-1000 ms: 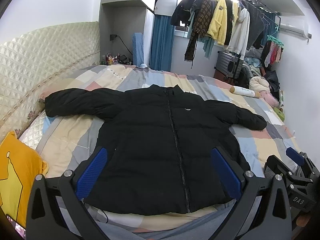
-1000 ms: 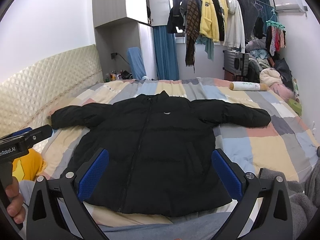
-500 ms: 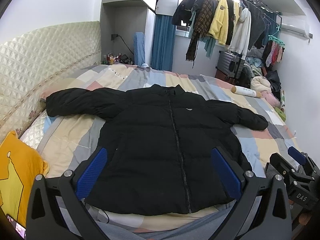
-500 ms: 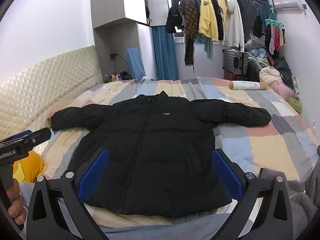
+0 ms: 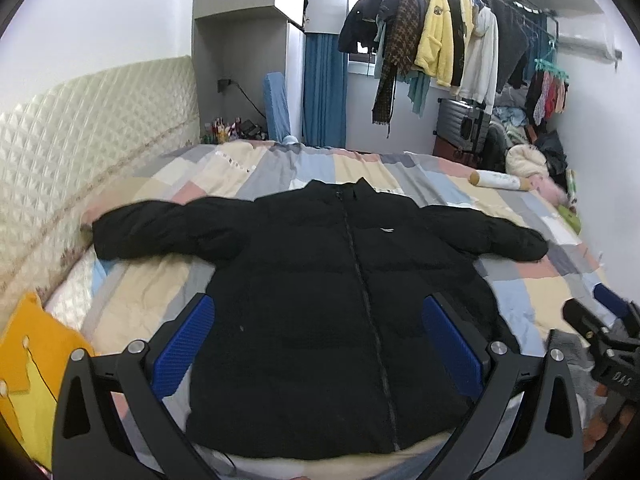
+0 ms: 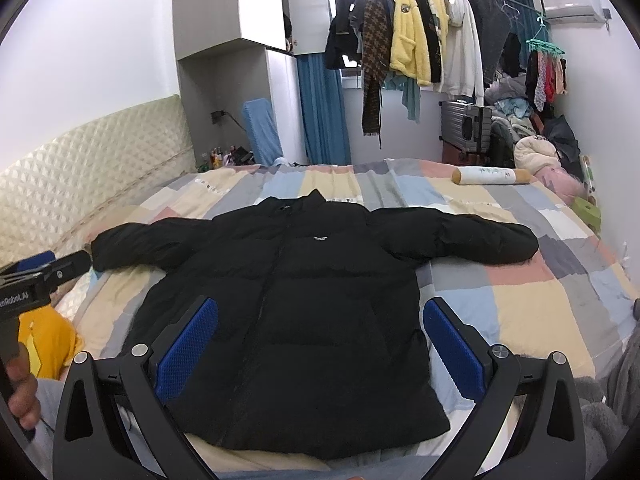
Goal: Fold large clothes
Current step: 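Grasp the cuff of the jacket sleeve with the right gripper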
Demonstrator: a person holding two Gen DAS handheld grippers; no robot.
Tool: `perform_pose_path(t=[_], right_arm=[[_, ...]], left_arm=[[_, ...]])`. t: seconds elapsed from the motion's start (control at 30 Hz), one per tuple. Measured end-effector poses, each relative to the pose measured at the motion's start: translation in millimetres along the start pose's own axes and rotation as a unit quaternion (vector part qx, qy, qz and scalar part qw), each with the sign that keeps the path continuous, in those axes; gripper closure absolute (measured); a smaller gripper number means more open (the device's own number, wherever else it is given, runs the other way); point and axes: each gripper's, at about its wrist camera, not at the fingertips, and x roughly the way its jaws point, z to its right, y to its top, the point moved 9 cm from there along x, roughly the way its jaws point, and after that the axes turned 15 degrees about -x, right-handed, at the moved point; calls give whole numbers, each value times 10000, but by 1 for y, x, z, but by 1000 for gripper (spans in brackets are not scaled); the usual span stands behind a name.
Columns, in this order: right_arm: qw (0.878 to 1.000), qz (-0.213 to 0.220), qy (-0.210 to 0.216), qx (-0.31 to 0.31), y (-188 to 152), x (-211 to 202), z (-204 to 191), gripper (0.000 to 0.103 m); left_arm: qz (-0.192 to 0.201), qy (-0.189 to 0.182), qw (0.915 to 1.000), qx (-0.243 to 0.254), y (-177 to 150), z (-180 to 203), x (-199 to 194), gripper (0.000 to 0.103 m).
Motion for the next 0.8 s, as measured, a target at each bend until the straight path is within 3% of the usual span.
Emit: perform_pose_path(t=[0.1,0.23,0.33,0.6,0.8], right_arm=[[10000,-20,-1,71,1,10,8,0],[9999,-88,-45,126,0,24,22,0],[9996,-83,-95,255,4,36,43,0],[9969,12,-602,513,16,80,134,0],[9947,-301,-701,696,1,129,203,0]], left_arm=[[-19,84,9999,-97,11,-8,14,0],[-203,-183,9987,-441,9,-17,29,0],[-263,-56,9986,-448,6,-24,41,0],[-268,-8,9986,-458,-1,-29,58,0],[-340,1,9979,-550,-4,-38,81,0]])
